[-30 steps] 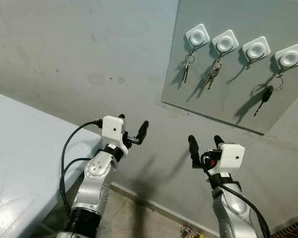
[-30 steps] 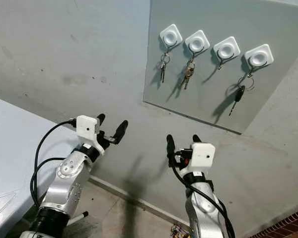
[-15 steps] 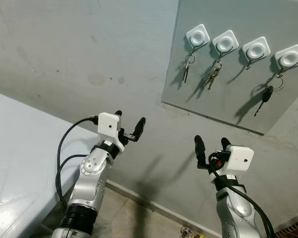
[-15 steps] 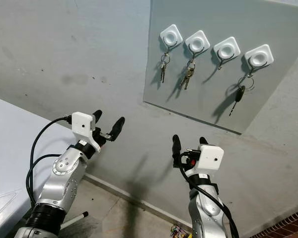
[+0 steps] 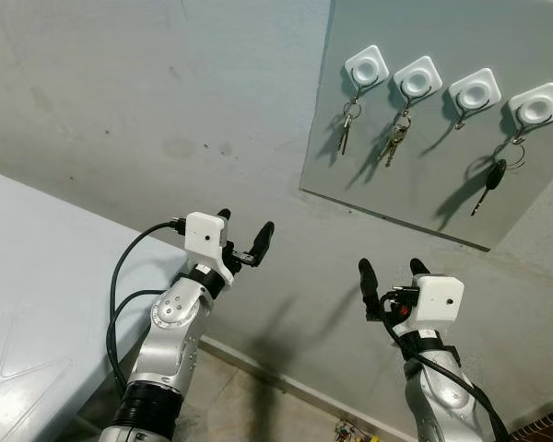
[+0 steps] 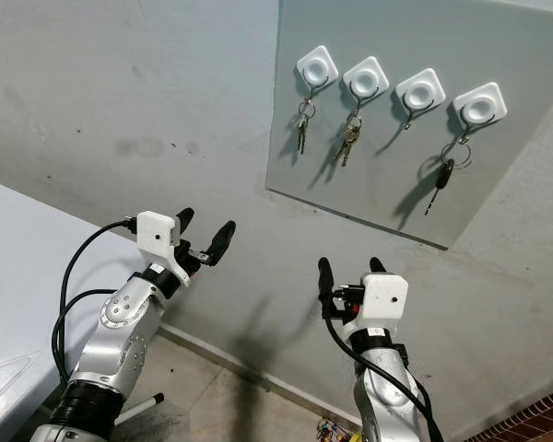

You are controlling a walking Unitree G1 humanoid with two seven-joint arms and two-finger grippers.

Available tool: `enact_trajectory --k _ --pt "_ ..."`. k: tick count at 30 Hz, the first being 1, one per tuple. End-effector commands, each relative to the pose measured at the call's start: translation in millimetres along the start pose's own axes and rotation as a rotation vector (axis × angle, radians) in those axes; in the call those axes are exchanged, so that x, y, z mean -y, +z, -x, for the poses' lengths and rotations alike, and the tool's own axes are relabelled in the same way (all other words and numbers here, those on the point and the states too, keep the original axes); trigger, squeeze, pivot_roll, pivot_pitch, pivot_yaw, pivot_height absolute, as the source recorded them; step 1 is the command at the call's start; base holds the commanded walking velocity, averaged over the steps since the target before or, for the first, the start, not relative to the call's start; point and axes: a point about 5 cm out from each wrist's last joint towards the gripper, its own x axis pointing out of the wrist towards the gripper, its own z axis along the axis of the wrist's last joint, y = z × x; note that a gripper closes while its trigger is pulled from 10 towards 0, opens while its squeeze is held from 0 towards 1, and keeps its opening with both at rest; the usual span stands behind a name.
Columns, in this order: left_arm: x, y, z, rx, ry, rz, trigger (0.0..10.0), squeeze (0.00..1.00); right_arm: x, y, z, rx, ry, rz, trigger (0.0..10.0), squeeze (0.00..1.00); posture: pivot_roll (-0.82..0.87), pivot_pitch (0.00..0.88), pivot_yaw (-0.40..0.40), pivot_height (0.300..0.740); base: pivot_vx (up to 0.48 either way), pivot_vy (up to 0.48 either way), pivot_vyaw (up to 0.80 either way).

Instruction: Hang keys on a hook

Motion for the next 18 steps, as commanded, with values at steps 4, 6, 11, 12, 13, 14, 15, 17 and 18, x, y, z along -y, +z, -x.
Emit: enact_trajectory --k 4,6,11,12,13,14,15,17,18 --pt "-8.6 3.7 0.8 0.002 0.027 -0.013 10.0 0.00 0.6 2.8 -2.7 0.012 -0.001 0.018 10.0 0.00 -0.09 0.000 -0.035 0.740 0.000 0.000 0.80" --pt "-9.2 4.0 0.6 0.002 0.029 -0.014 10.0 0.00 1.1 2.3 -2.8 0.009 -0.002 0.021 10.0 0.00 -0.09 0.000 -0.034 0.740 0.000 0.000 0.80" --pt "-9.8 3.7 0.4 -0.004 0.031 -0.014 10.0 0.00 1.3 1.7 -2.9 0.007 -0.003 0.026 10.0 0.00 -0.09 0.000 -0.034 0.740 0.000 0.000 0.80" --pt "-9.7 3.7 0.4 -0.005 0.031 -0.014 10.0 0.00 1.3 1.7 -2.8 0.007 -0.003 0.027 10.0 0.00 -0.09 0.000 -0.034 0.740 0.000 0.000 0.80" --pt "-9.8 3.7 0.3 -0.005 0.031 -0.013 10.0 0.00 1.4 1.6 -2.9 0.007 -0.004 0.026 10.0 0.00 -0.09 0.000 -0.034 0.740 0.000 0.000 0.80" --pt "-9.7 3.8 -0.2 -0.006 0.031 -0.013 10.0 0.00 1.6 1.9 -3.2 0.008 -0.004 0.029 10.0 0.00 -0.09 0.000 -0.034 0.740 0.000 0.000 0.80" --pt "-9.7 3.8 -0.5 -0.006 0.031 -0.013 10.0 0.00 1.7 2.2 -3.4 0.009 -0.003 0.030 10.0 0.00 -0.09 0.000 -0.034 0.740 0.000 0.000 0.80" --pt "-9.9 4.0 -0.9 -0.006 0.033 -0.013 10.0 0.00 1.6 2.4 -3.9 0.010 0.000 0.027 10.0 0.00 -0.09 0.000 -0.034 0.740 0.000 0.000 0.80" --pt "-9.8 4.1 -1.3 -0.006 0.034 -0.014 10.0 0.00 1.8 2.6 -4.2 0.010 0.002 0.029 10.0 0.00 -0.09 0.000 -0.037 0.740 0.000 0.000 0.80"
